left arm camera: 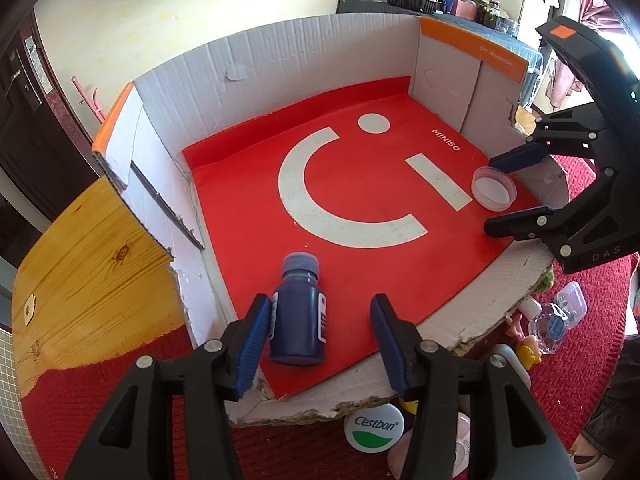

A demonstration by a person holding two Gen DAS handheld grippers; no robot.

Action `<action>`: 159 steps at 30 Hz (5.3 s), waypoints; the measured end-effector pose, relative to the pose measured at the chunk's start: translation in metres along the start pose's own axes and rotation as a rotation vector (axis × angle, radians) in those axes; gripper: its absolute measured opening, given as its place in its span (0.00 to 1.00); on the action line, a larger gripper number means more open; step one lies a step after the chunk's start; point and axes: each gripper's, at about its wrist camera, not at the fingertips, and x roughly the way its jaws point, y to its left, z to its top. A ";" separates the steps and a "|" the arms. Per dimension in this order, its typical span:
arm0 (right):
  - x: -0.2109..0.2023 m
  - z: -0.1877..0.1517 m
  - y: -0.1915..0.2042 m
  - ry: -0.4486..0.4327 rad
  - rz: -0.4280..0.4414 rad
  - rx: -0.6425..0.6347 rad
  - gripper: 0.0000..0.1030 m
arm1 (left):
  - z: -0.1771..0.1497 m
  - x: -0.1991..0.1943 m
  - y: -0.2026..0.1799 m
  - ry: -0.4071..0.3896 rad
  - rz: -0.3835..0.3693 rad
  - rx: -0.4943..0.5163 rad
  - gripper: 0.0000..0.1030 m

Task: Organize objects
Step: 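Open the left tool releasing the bottle while the right tool releases the lid, then withdraw both tools from the box back over the remaining items, then grasp the pink round case with the left tool while the right tool grasps the clear box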

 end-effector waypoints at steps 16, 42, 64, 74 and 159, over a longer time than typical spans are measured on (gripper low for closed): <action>-0.014 -0.024 -0.003 -0.021 0.000 0.011 0.59 | -0.001 -0.014 0.005 -0.048 -0.028 -0.050 0.60; -0.106 -0.024 0.016 -0.351 -0.069 0.167 0.76 | -0.047 -0.093 -0.002 -0.346 0.085 -0.264 0.82; -0.105 -0.122 0.061 -0.620 -0.172 0.384 0.91 | -0.119 -0.083 -0.058 -0.407 0.175 -0.400 1.00; -0.066 -0.134 0.058 -0.564 -0.183 0.450 0.91 | -0.128 -0.051 -0.061 -0.321 0.156 -0.448 1.00; -0.060 -0.123 0.064 -0.519 -0.122 0.355 0.40 | -0.120 -0.064 -0.067 -0.318 0.049 -0.352 0.53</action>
